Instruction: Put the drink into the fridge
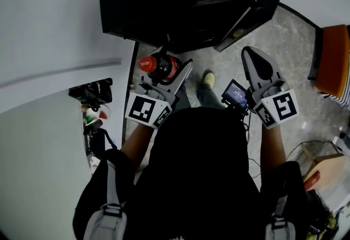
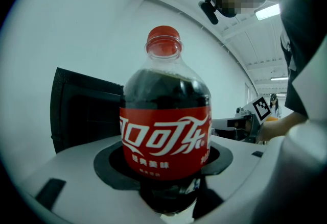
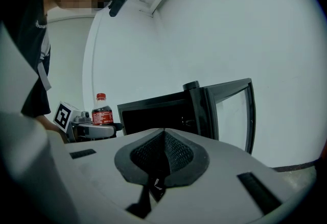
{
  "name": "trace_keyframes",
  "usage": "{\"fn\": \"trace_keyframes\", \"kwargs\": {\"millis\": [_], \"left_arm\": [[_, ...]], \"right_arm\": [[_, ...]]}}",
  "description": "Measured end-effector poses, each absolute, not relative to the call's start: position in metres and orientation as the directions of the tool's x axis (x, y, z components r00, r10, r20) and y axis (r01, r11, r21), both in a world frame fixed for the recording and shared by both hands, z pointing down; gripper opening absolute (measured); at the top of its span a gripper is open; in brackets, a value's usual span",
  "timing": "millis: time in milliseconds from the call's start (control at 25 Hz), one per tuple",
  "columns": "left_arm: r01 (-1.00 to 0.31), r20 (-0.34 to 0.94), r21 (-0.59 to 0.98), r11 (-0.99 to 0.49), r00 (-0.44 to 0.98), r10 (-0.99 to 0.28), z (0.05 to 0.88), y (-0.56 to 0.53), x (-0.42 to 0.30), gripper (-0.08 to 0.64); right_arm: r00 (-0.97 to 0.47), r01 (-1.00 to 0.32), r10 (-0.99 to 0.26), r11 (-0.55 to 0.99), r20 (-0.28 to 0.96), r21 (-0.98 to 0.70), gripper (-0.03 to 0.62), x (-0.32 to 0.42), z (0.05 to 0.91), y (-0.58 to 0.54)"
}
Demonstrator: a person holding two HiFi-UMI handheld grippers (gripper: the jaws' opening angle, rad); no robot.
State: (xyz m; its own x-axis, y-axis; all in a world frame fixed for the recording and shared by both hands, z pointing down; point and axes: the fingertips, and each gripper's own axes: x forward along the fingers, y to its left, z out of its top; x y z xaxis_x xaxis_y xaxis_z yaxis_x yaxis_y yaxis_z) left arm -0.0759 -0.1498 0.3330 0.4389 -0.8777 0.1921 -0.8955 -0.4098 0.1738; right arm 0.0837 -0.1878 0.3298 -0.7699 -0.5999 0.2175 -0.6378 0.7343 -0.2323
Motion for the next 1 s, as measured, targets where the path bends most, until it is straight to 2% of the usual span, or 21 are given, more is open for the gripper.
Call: {"fn": "trace_keyframes", "kwargs": {"millis": [1000], "left_arm": [[-0.925, 0.242, 0.197, -0.324, 0.366, -0.899, 0.406, -0.192, -0.095, 0.307]], "right_arm": [[-0.794, -0.605, -0.547, 0.752, 0.264, -0.261, 0.012, 0.049, 0.37, -0.198]]}}
